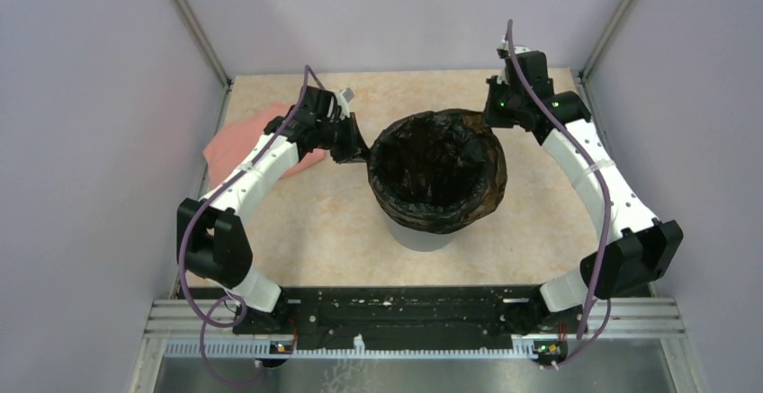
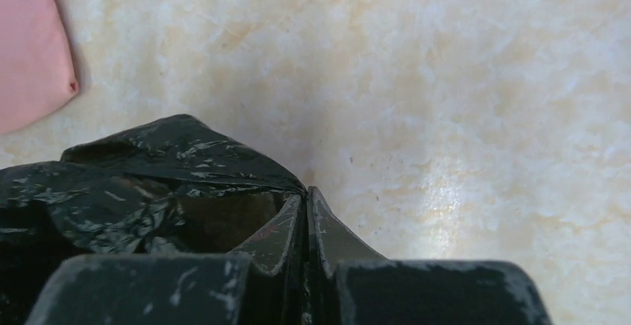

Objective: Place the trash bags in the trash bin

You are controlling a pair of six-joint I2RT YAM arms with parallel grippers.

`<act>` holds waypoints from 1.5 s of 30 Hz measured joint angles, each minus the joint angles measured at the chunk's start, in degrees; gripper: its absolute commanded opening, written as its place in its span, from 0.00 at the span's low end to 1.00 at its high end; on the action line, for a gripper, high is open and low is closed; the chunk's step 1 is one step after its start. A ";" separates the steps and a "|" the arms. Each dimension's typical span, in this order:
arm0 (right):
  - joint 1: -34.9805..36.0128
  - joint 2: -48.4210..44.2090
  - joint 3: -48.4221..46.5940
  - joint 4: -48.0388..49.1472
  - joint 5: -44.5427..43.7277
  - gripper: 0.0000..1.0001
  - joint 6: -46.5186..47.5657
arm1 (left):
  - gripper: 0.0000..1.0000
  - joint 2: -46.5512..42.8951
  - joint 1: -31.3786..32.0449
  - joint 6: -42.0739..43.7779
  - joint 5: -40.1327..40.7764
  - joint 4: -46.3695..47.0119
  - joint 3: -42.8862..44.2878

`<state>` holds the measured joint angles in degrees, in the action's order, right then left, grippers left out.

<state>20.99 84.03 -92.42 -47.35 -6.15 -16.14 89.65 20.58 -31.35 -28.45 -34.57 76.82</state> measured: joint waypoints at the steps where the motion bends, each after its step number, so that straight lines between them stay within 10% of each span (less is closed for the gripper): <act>1: -1.09 -0.02 1.33 1.01 1.70 0.00 -0.66 | 0.00 0.00 0.00 -0.04 0.02 0.13 -0.17; 10: -7.26 -1.14 17.20 8.74 15.34 0.01 -7.21 | 0.00 -0.11 0.00 -1.16 1.44 1.55 -5.44; 16: -7.56 -1.88 19.71 10.38 17.70 0.41 -10.10 | 0.00 -0.57 0.00 -1.79 2.23 1.77 -7.23; 23: -9.27 -10.14 19.56 6.78 15.43 0.57 -10.75 | 0.00 -2.12 0.00 -1.77 2.36 2.27 -7.30; 45: -11.04 -41.00 36.22 0.83 19.23 0.50 -26.12 | 0.00 -4.66 0.00 -2.10 2.25 3.13 -8.79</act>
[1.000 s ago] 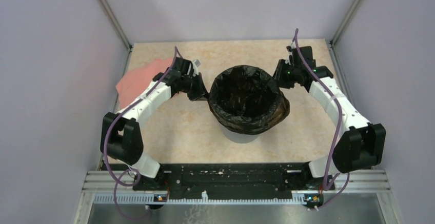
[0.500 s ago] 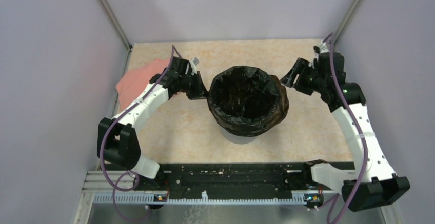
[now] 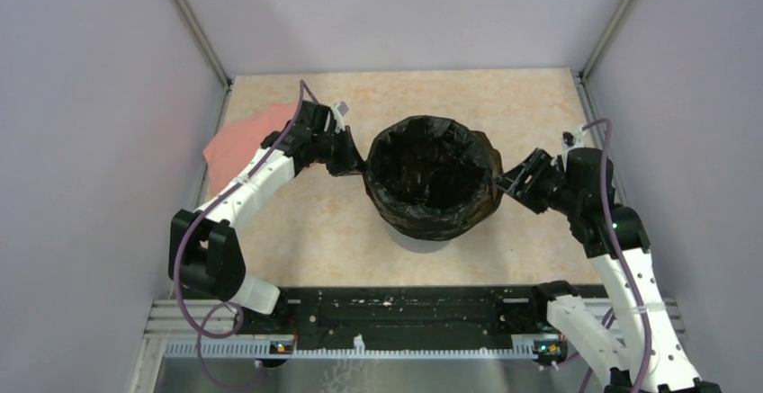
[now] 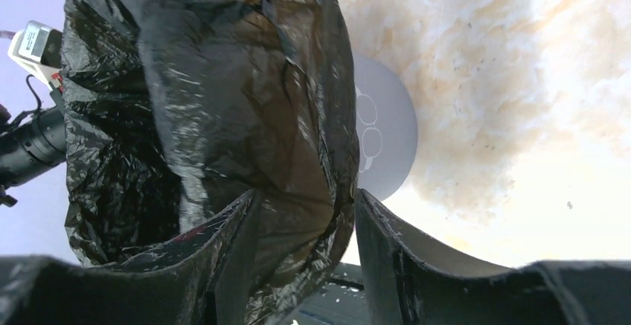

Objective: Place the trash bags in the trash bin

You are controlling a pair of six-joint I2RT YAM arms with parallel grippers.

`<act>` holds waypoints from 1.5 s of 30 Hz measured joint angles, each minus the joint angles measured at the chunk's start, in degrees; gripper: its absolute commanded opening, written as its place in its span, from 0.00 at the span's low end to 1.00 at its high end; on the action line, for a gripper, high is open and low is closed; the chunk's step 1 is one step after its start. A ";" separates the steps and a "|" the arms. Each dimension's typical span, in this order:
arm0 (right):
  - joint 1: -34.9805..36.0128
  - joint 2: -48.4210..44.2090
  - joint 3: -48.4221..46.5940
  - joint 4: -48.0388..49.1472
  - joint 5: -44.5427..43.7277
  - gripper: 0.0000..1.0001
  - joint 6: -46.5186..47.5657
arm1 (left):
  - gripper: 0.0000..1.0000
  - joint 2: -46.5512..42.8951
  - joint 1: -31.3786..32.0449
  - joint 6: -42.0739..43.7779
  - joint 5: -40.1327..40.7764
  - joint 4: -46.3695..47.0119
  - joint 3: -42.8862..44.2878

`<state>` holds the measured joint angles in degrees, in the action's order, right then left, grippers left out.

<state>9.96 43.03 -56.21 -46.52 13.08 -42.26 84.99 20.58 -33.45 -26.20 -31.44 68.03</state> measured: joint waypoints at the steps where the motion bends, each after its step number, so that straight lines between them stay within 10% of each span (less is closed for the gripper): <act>1: 0.00 -1.20 1.97 0.94 0.55 0.50 -1.57 | 0.00 -0.11 0.00 -0.07 -0.07 0.00 -0.02; 27: 0.00 -8.70 13.62 9.84 0.13 0.35 -13.70 | 0.00 -0.15 0.00 -0.39 -0.13 0.15 -0.33; 36: 0.00 -8.66 17.97 11.39 0.74 0.00 -14.56 | 0.00 -0.15 0.00 -0.76 -0.13 0.24 -0.33; 45: 0.00 -7.96 20.11 13.86 1.01 0.00 -14.38 | 0.00 -0.15 0.00 -1.05 0.11 0.90 -1.75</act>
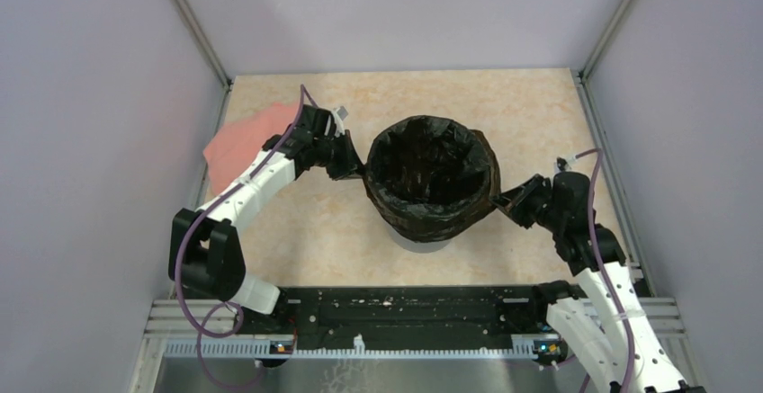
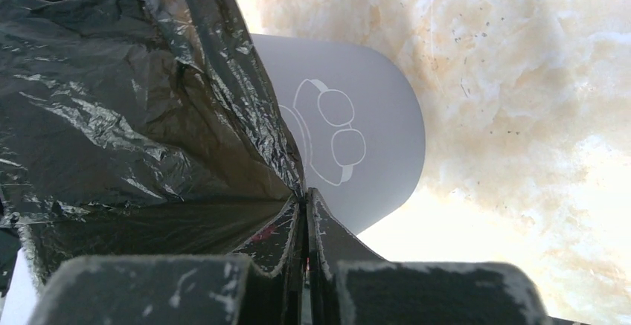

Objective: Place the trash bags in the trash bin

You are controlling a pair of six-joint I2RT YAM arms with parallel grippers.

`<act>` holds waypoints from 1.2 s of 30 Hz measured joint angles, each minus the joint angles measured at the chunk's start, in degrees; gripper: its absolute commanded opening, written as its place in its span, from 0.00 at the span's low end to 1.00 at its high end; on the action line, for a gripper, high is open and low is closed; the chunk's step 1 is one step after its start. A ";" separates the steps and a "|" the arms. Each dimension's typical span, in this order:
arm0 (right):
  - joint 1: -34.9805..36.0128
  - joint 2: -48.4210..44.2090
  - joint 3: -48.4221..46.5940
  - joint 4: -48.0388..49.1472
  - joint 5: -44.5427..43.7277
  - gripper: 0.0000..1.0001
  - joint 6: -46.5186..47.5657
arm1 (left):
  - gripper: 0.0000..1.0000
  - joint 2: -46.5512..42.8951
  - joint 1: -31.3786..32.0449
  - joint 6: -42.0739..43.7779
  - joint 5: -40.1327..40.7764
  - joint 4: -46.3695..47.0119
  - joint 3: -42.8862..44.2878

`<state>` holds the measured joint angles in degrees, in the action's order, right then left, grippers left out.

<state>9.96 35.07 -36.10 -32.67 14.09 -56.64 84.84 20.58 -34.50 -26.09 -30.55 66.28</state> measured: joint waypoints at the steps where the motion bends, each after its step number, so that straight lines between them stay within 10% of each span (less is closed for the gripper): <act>1: 0.00 0.02 0.24 -0.09 -0.02 0.00 0.13 | 0.00 0.00 0.00 -0.02 0.04 0.15 -0.28; 36: 0.00 11.54 8.00 6.19 -12.96 0.00 15.32 | 0.00 5.11 0.00 0.07 8.96 5.20 -7.58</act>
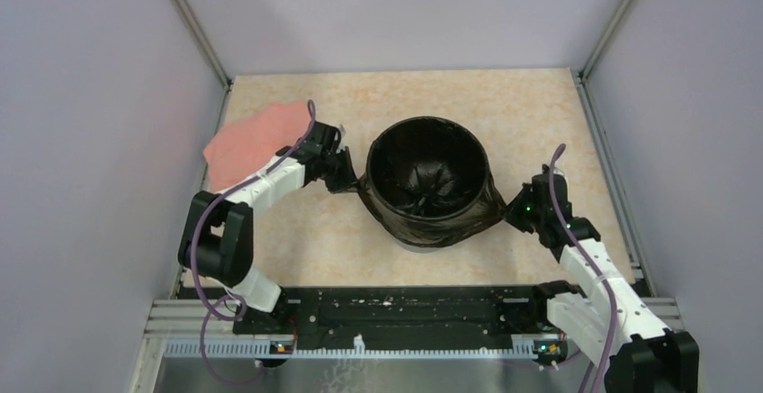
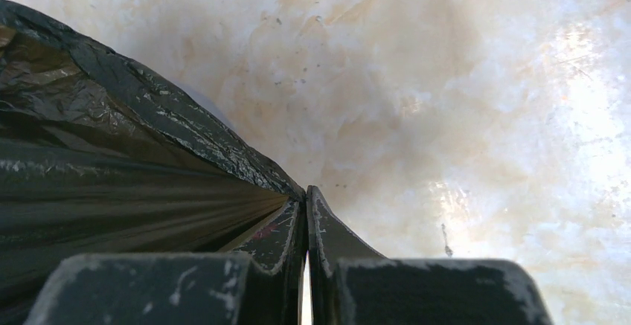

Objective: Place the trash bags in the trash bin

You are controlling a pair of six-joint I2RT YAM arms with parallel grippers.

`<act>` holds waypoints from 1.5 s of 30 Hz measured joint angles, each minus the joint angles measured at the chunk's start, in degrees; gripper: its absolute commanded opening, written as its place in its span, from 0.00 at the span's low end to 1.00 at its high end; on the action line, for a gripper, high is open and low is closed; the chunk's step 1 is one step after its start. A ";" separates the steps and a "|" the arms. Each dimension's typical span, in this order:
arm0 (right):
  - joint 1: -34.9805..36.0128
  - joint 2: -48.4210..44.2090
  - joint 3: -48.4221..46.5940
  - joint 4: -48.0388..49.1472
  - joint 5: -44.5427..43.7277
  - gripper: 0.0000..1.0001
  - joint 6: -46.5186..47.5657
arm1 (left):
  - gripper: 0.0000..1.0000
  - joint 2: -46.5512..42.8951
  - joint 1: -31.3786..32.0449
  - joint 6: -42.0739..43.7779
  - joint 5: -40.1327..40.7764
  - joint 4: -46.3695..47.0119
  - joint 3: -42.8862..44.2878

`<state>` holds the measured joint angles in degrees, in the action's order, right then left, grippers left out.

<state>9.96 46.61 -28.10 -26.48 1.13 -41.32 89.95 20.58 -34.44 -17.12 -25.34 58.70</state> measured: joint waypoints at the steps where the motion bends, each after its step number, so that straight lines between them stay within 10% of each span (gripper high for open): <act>1: 0.00 0.04 0.44 0.55 -0.59 0.00 0.42 | 0.00 0.22 0.00 0.07 0.20 0.55 -0.11; 19: 1.88 2.51 3.04 7.02 -5.29 0.00 2.27 | 0.00 4.52 0.52 1.16 -0.94 7.45 -1.16; 28: 2.03 2.19 -5.18 -4.68 -7.58 0.54 3.58 | 0.38 4.09 0.48 2.47 0.68 5.20 -1.16; 45: 2.43 10.25 -44.11 -23.39 -4.79 0.73 9.86 | 0.61 -4.33 0.31 5.11 6.80 -6.01 -0.28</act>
<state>12.38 56.86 -72.20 -49.87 -3.66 -31.46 85.62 20.88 -29.32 -10.33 -31.35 58.41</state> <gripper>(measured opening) 0.720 0.566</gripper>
